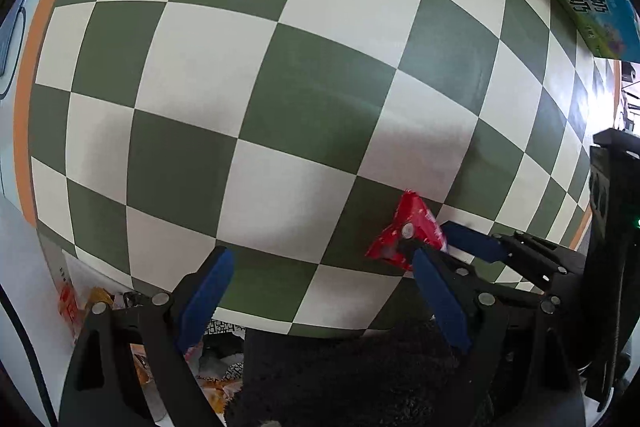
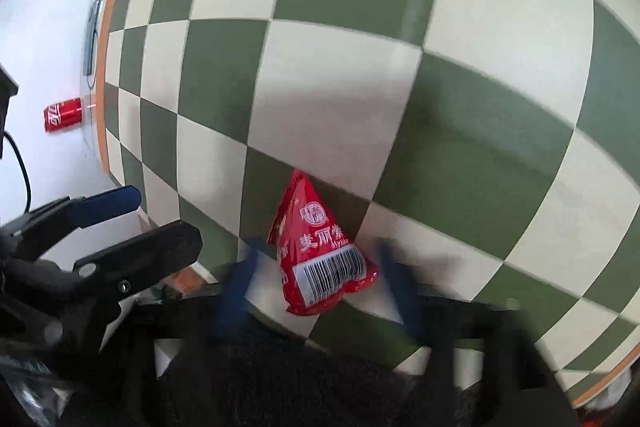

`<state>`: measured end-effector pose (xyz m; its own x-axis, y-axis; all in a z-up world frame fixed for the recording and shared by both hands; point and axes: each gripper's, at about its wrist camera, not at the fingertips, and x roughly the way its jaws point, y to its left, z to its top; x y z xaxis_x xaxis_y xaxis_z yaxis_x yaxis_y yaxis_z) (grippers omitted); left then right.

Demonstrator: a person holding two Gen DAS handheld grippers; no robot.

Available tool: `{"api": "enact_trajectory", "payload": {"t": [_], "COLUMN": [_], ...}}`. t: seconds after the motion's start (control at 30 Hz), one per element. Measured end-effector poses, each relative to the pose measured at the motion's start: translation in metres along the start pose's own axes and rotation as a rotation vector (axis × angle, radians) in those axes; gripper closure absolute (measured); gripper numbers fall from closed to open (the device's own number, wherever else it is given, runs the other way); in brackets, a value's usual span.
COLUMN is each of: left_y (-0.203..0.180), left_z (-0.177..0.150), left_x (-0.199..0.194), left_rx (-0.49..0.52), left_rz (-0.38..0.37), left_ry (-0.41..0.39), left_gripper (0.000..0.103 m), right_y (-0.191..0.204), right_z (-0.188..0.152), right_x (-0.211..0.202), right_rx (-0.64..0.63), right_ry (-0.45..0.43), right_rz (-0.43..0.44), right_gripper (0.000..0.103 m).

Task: Organize snacks
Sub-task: 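Carry the red packet into the box and open the right tool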

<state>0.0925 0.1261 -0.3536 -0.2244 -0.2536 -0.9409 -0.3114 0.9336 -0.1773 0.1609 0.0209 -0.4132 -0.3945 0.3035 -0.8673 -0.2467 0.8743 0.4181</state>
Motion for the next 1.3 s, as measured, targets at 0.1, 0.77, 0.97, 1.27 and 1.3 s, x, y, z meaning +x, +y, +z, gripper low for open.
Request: {"api": "enact_trajectory", "payload": {"t": [0.1,0.77,0.97,1.27,1.3], "left_y": [0.001,-0.103,-0.158,-0.212,-0.216], "left_z": [-0.003,0.029,0.065,0.139,0.147], "left_x": [-0.001,-0.100,-0.147,-0.182,-0.182], "left_rx": [0.008,0.242,0.304,0.316,0.316], "left_rz": [-0.002,-0.010,-0.010,0.070,0.075], "left_ry": [-0.007,-0.316,-0.419,-0.534,-0.529], "left_gripper": [0.011,0.007,0.007,0.007,0.007], "right_y": [-0.001,-0.068,-0.097,-0.130,-0.134], "right_z": [-0.002,-0.027,-0.013,0.036,0.047], "right_x": [-0.005,-0.139,-0.237,-0.326,-0.334], "right_rx": [-0.006,0.207,0.249,0.276,0.280], "right_ry": [-0.031,-0.334,-0.532,-0.689,-0.702], "right_rz": [-0.022,0.173,0.211,0.175,0.163], "right_gripper": [0.061,0.062,0.062,0.062,0.062]}}
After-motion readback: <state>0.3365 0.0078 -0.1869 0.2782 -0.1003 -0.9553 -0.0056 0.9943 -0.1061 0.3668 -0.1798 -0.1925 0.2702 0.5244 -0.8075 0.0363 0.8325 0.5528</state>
